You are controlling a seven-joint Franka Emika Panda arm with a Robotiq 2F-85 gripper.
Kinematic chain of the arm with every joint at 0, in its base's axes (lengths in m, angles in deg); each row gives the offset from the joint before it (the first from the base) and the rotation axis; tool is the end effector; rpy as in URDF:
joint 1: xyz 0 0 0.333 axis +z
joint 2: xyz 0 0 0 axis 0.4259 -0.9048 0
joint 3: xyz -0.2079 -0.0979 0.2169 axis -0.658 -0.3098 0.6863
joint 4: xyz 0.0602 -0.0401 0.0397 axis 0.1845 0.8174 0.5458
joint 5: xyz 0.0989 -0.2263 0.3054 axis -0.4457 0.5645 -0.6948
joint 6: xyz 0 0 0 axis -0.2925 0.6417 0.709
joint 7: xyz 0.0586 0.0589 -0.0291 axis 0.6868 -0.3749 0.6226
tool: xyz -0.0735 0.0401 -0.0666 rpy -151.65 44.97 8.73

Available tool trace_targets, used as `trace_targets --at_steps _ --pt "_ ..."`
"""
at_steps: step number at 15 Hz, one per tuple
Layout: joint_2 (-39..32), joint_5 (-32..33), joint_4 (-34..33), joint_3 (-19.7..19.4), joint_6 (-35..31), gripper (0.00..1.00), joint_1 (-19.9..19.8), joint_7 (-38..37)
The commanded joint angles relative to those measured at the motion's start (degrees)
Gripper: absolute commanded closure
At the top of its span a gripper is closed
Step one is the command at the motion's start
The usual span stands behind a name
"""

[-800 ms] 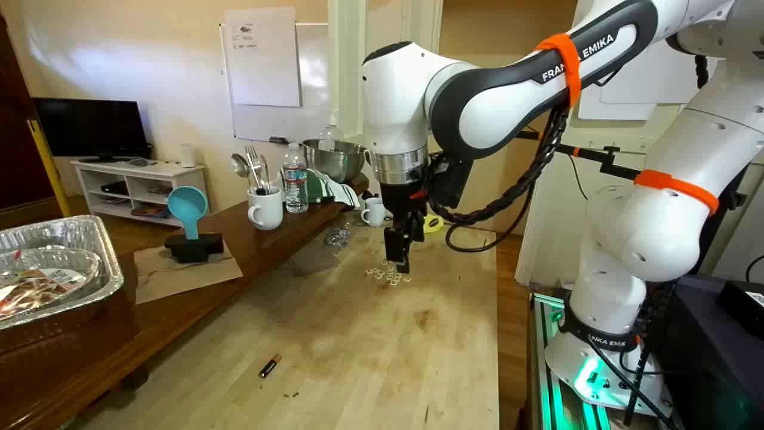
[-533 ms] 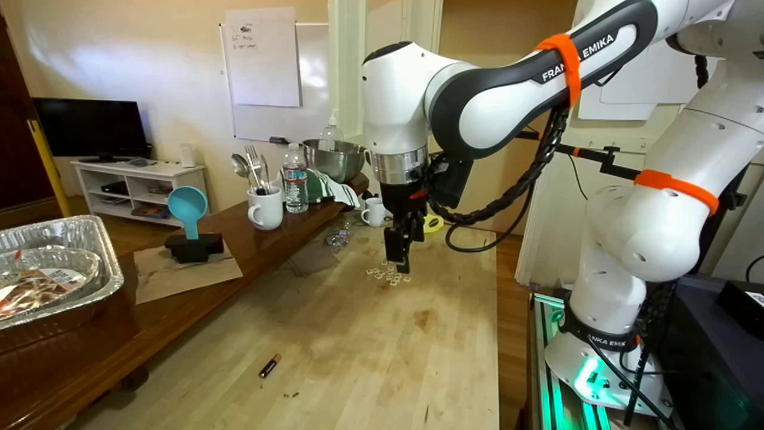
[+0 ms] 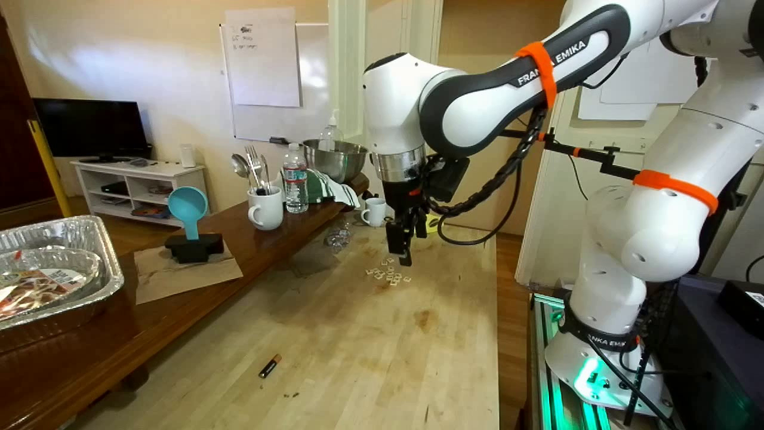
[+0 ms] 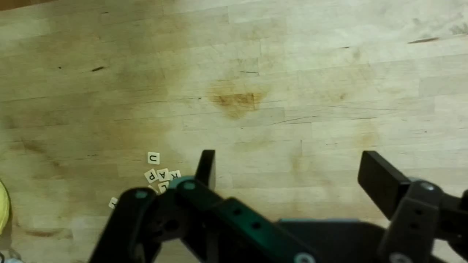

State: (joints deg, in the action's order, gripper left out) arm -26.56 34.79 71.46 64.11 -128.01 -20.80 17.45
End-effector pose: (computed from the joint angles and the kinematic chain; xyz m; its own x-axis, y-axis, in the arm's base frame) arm 0.3870 0.1356 0.4096 0.9910 -0.0474 -0.1251 -0.0202 -0.9773 0.2109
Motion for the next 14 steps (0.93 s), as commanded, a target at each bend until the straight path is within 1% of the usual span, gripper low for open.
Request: trace_targets --at_steps 1,2,4,6,9,11,12,13,14 --pt "-2.0 -0.1 2.7 -6.2 -3.8 0.00 -1.1 7.9" --pt "-2.6 -0.2 3.3 -7.8 -5.2 0.00 -1.4 10.7" --pt "-4.3 -1.4 4.6 -11.8 -10.5 0.00 -1.2 21.5" --pt "-6.1 -1.4 5.5 -14.2 -16.3 0.00 -1.6 28.0" --pt "-9.5 -2.6 5.7 -16.7 -23.5 0.00 -2.1 32.7" --pt "-11.9 -4.4 5.3 -17.8 -26.6 0.00 -2.1 35.8" --pt "-12.9 -6.4 5.1 -18.3 -27.3 0.00 -1.9 38.3" --pt "-10.5 -3.6 5.4 -17.0 -25.0 0.00 -2.4 34.3" --pt "-11.2 -3.9 5.3 -17.2 -25.3 0.00 -2.6 34.9"
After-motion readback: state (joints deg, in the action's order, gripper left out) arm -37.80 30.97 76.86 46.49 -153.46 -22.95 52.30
